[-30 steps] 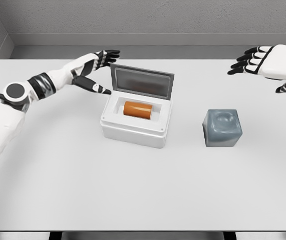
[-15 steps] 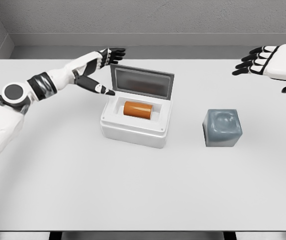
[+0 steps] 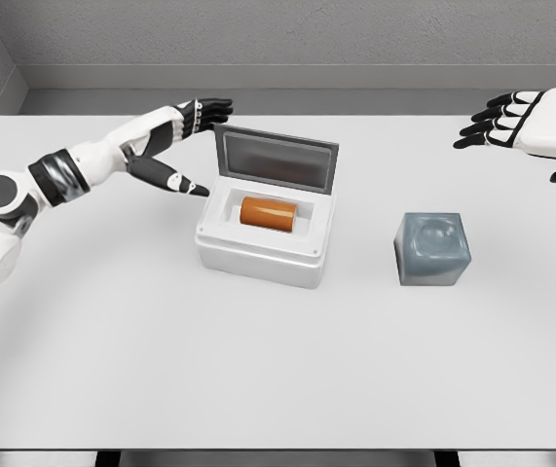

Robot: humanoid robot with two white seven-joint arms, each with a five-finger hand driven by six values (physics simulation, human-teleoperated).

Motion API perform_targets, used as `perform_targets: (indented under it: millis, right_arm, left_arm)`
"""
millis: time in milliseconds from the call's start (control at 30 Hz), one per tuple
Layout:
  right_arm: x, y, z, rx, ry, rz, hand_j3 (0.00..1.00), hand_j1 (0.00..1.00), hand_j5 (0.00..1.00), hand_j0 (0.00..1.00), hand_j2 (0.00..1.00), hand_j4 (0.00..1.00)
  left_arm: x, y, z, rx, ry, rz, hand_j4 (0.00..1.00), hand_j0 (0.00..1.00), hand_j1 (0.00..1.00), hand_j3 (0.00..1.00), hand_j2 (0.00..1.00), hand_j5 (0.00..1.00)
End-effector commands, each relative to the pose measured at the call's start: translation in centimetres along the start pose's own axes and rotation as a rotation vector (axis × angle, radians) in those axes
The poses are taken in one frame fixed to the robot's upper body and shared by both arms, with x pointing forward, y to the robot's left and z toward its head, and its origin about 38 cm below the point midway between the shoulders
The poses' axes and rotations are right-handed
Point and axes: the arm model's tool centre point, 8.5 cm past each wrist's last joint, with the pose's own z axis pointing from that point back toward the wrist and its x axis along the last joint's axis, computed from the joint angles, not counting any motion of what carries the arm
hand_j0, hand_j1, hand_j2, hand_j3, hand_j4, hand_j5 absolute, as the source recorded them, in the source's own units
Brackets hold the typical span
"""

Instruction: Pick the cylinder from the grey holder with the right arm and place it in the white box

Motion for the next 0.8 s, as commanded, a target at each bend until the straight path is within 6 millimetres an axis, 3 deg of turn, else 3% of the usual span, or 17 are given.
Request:
perform_targets:
  millis: [0,200,533,667,767]
  right_arm:
    - [0.0,0.0,0.1,-0.002,0.002,-0.004,1.0,1.0,1.0,1.0,1.0,1.0]
    - [0.0,0.1,0.0,0.001,0.0,-0.005,1.0,1.0,1.0,1.0,1.0,1.0]
    - [0.0,0.0,0.1,0.001,0.002,-0.004,1.0,1.0,1.0,1.0,1.0,1.0]
    - [0.0,0.0,0.1,0.0,0.003,-0.003,1.0,1.0,1.0,1.0,1.0,1.0]
    - [0.0,0.0,0.1,0.001,0.002,-0.003,1.0,1.0,1.0,1.0,1.0,1.0]
  left_arm:
    - [0.5,-0.1,0.0,-0.006,-0.014,-0.002,1.0,1.0,1.0,1.0,1.0,1.0]
    - [1.3,-1.1,0.9,-0.042,-0.028,-0.028,1.0,1.0,1.0,1.0,1.0,1.0]
    - [1.6,-0.3,3.6,-0.037,-0.005,-0.047,1.0,1.0,1.0,1.0,1.0,1.0]
    - [-1.2,2.4,7.2,0.053,0.073,-0.067,1.0,1.0,1.0,1.0,1.0,1.0]
    - [-1.6,3.6,9.3,0.082,0.092,-0.103,1.0,1.0,1.0,1.0,1.0,1.0]
